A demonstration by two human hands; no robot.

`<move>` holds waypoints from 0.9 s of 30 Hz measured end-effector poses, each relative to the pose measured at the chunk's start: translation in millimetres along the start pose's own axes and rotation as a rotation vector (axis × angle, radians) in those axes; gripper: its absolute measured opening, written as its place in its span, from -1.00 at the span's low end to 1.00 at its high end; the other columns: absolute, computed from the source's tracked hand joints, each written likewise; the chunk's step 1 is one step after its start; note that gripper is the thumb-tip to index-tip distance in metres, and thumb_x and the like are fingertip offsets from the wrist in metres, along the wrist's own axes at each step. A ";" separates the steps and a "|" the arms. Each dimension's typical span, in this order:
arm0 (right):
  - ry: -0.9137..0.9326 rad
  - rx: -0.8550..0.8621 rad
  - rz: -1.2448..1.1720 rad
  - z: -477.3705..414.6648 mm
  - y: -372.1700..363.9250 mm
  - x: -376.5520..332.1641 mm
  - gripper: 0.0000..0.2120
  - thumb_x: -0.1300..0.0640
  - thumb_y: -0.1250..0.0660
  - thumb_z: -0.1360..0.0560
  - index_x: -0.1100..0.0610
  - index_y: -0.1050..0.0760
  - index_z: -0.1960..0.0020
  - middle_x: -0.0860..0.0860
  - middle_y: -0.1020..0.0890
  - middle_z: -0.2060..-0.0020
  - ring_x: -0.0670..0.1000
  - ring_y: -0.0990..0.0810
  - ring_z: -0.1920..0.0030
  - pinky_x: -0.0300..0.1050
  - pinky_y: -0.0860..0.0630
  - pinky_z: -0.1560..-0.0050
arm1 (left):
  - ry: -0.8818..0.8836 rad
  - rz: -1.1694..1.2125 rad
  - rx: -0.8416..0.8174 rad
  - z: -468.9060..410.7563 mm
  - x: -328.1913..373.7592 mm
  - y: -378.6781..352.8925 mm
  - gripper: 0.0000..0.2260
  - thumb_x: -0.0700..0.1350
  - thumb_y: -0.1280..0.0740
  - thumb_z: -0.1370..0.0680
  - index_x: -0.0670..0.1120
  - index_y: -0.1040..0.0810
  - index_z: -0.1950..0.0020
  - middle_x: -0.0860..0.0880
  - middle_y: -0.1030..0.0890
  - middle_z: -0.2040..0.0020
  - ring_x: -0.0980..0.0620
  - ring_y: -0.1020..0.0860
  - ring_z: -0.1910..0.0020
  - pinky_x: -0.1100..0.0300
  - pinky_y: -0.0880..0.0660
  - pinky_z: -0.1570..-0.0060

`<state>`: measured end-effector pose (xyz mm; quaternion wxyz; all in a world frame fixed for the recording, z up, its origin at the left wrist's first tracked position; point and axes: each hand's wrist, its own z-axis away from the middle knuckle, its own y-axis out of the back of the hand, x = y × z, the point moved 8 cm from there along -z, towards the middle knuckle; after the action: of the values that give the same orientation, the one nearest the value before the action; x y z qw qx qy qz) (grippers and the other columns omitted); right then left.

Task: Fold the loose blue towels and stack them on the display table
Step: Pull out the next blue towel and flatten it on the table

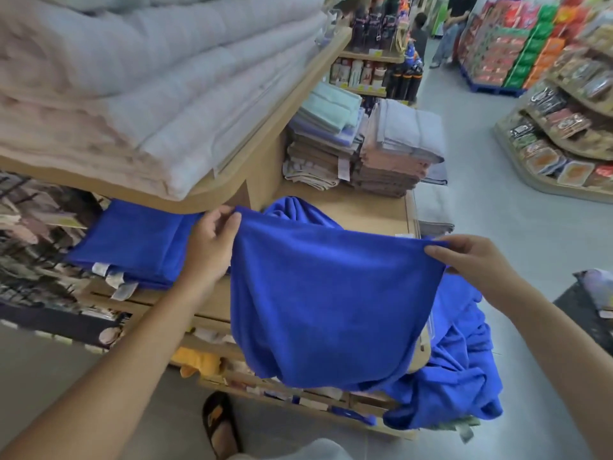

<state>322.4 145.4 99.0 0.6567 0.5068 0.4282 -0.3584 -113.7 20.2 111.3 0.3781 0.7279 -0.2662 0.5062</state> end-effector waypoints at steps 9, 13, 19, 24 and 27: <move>-0.025 0.175 0.229 -107.5 -7.4 -9.2 -0.79 0.27 -0.37 -0.58 0.27 -0.61 -0.20 0.17 -0.70 0.07 -0.02 -0.67 0.30 -0.07 -0.67 0.10 | 0.150 -0.160 -0.121 -102.3 -24.2 -66.8 -0.70 -0.11 -0.23 -0.67 -0.19 -0.51 -0.37 -0.21 -0.57 -0.30 -0.14 -0.54 -0.28 0.09 -0.39 -0.36; -0.095 0.154 0.341 -89.6 -27.5 25.9 -0.55 0.20 -0.40 -0.56 0.13 -0.45 -0.44 0.09 -0.56 -0.28 0.14 -0.68 0.02 0.07 -0.64 -0.02 | -0.015 -0.366 -0.197 -66.6 -43.2 -59.8 -0.68 -0.06 -0.31 -0.61 0.03 -0.45 -0.37 0.02 -0.56 -0.27 0.06 -0.54 -0.21 0.06 -0.47 -0.25; 0.065 0.127 0.299 31.2 -63.3 47.9 -0.79 0.10 -0.44 -0.54 -0.11 -0.54 -0.12 -0.20 -0.63 0.04 -0.11 -0.62 0.25 -0.30 -0.46 0.29 | -0.051 -0.392 -0.149 62.2 -85.2 -1.1 -0.83 0.18 -0.22 -0.55 0.12 -0.48 0.05 0.22 -0.60 0.10 0.24 -0.58 0.14 0.14 -0.52 0.18; -0.078 0.017 0.053 120.8 -85.6 82.1 -0.77 0.11 -0.35 -0.63 0.03 -0.57 0.22 0.03 -0.61 0.40 0.01 -0.53 0.47 -0.12 -0.49 0.42 | 0.424 -0.110 -0.192 151.7 -140.0 11.1 -0.85 0.07 -0.30 -0.65 0.12 -0.59 0.09 0.04 -0.69 0.20 -0.01 -0.63 0.20 0.23 -0.48 0.35; -0.339 -0.093 -0.036 143.6 -97.4 113.0 -0.60 0.12 -0.24 -0.70 0.21 -0.59 0.26 0.16 -0.64 0.41 0.10 -0.56 0.49 -0.05 -0.50 0.44 | 0.929 0.278 -0.301 187.5 -164.7 -14.6 -0.74 0.14 -0.29 -0.62 0.01 -0.63 -0.11 -0.10 -0.74 -0.01 -0.04 -0.67 0.14 0.16 -0.49 0.33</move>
<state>305.4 -20.7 -23.4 0.7358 0.4004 0.3366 -0.4300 -59.0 -124.5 -85.2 0.4864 0.3210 -0.2344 0.7781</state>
